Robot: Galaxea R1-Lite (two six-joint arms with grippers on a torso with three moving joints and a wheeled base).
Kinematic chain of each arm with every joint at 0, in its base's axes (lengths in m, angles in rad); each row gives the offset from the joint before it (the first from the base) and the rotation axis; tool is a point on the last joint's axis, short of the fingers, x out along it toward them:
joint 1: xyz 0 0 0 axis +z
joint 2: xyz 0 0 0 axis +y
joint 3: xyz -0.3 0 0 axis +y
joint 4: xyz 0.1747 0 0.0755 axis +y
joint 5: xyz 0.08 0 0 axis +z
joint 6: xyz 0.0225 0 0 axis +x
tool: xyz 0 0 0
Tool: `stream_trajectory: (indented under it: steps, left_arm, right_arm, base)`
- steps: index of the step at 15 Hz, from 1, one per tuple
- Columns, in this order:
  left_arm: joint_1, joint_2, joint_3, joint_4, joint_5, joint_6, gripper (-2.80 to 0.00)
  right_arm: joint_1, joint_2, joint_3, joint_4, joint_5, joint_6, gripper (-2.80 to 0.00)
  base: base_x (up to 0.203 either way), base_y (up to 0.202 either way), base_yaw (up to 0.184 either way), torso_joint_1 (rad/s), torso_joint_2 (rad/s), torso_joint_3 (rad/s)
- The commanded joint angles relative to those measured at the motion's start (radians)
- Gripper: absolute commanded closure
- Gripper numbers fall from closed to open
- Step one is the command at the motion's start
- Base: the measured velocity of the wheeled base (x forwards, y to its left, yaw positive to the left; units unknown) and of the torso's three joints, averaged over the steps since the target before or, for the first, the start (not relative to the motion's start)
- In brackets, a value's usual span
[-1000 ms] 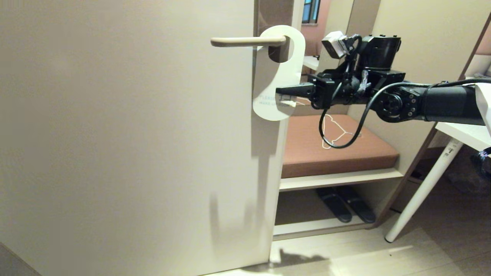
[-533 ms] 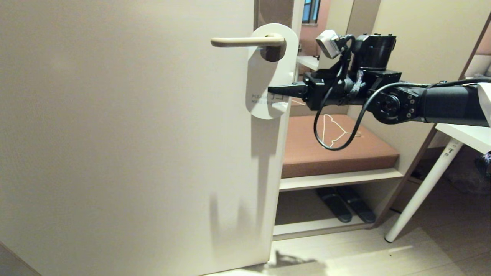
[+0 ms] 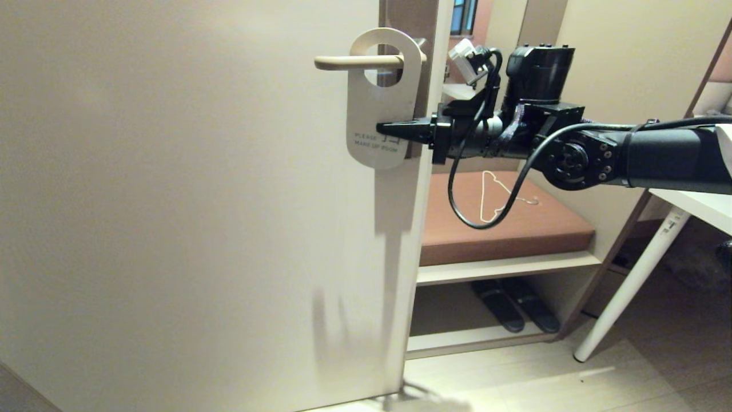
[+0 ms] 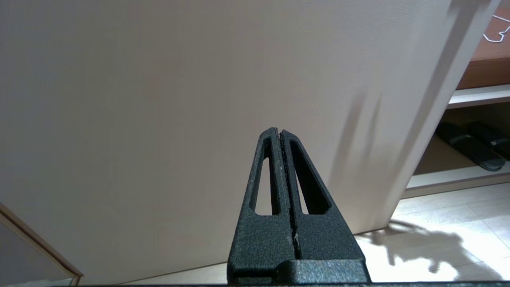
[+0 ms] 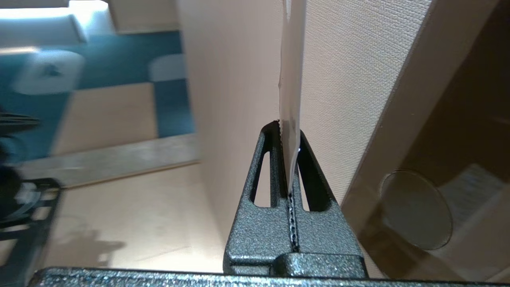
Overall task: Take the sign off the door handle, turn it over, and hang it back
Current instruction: Take down the sign
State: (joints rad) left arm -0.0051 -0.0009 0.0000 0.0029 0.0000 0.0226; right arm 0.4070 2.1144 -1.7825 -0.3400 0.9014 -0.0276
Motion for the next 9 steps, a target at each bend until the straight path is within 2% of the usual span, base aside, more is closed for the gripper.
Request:
stream_trajectory:
  steps: [1,4,7,9]
  left_arm:
    - [0.001,0.001,0.000,0.000,0.000,0.000,0.00]
    - [0.001,0.001,0.000,0.000,0.000,0.000,0.00]
    - [0.001,0.001,0.000,0.000,0.000,0.000,0.00]
    - [0.001,0.001,0.000,0.000,0.001,0.000,0.00]
  right_arm:
    - [0.010,-0.010,0.011,-0.002,-0.016,-0.020,0.00]
    - [0.024,-0.018,0.043,-0.049,-0.097,-0.052,0.00]
    - [0.056,-0.037,0.083,-0.097,-0.217,-0.052,0.00]
    - [0.070,-0.052,0.101,-0.108,-0.236,-0.051,0.00]
  base:
    - [0.000,0.000,0.000,0.000,0.00,0.000]
    - [0.000,0.000,0.000,0.000,0.00,0.000]
    - [0.000,0.000,0.000,0.000,0.00,0.000]
    - [0.000,0.000,0.000,0.000,0.00,0.000]
